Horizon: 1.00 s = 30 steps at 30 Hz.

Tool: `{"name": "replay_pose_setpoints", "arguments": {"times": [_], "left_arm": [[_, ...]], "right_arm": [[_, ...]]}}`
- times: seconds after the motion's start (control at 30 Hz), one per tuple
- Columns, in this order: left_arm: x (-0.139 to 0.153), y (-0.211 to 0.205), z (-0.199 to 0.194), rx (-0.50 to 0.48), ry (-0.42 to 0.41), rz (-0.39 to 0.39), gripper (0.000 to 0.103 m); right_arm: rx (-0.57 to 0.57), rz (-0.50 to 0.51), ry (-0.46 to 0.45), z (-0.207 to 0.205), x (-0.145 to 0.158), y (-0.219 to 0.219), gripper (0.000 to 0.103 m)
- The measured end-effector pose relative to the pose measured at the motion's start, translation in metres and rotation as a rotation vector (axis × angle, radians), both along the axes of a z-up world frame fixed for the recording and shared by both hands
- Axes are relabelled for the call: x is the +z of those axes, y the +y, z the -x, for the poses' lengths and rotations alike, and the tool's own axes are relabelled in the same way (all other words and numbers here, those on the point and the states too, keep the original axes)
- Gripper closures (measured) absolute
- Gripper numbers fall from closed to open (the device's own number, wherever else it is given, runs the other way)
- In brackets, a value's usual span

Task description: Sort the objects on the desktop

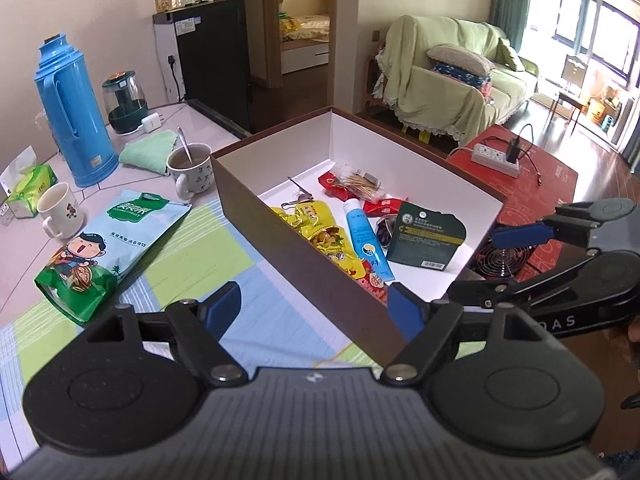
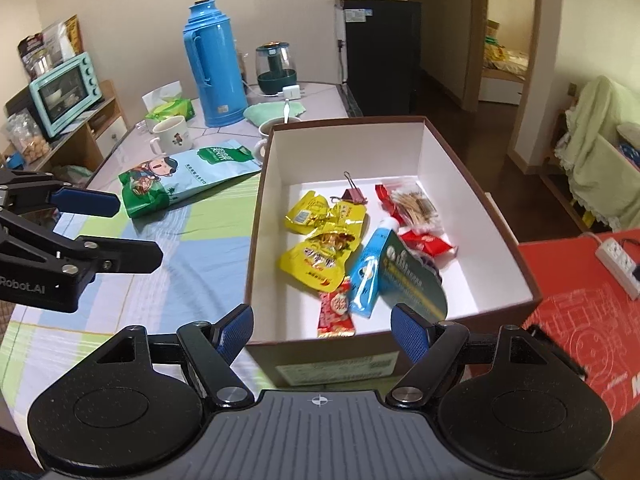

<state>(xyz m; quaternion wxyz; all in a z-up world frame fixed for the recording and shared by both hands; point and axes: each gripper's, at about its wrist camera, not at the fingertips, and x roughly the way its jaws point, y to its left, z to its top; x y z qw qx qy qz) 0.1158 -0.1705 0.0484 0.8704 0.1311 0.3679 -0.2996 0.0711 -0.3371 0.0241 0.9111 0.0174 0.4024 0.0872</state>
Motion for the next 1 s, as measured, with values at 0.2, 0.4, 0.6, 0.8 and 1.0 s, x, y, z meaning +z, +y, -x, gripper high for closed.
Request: {"name": "replay_pose_setpoints", "arguments": {"times": [0.2, 0.4, 0.6, 0.8, 1.0], "left_arm": [[0.002, 0.007, 0.006, -0.038, -0.022, -0.015, 0.025], [0.007, 0.001, 0.010, -0.068, -0.054, -0.037, 0.021], [0.010, -0.006, 0.012, -0.096, -0.067, -0.045, 0.020], [0.010, -0.011, 0.013, -0.107, -0.087, -0.075, 0.020], [0.005, -0.013, 0.010, -0.093, -0.079, -0.107, 0.020]], "right_arm": [[-0.061, -0.013, -0.001, 0.013, 0.001, 0.007, 0.024], [-0.110, -0.016, -0.004, 0.024, 0.007, 0.007, 0.024], [-0.158, -0.015, -0.008, 0.034, 0.015, 0.004, 0.024], [-0.181, 0.023, 0.000, 0.038, 0.019, 0.008, 0.024], [-0.203, 0.039, 0.009, 0.039, 0.018, 0.009, 0.024]]}}
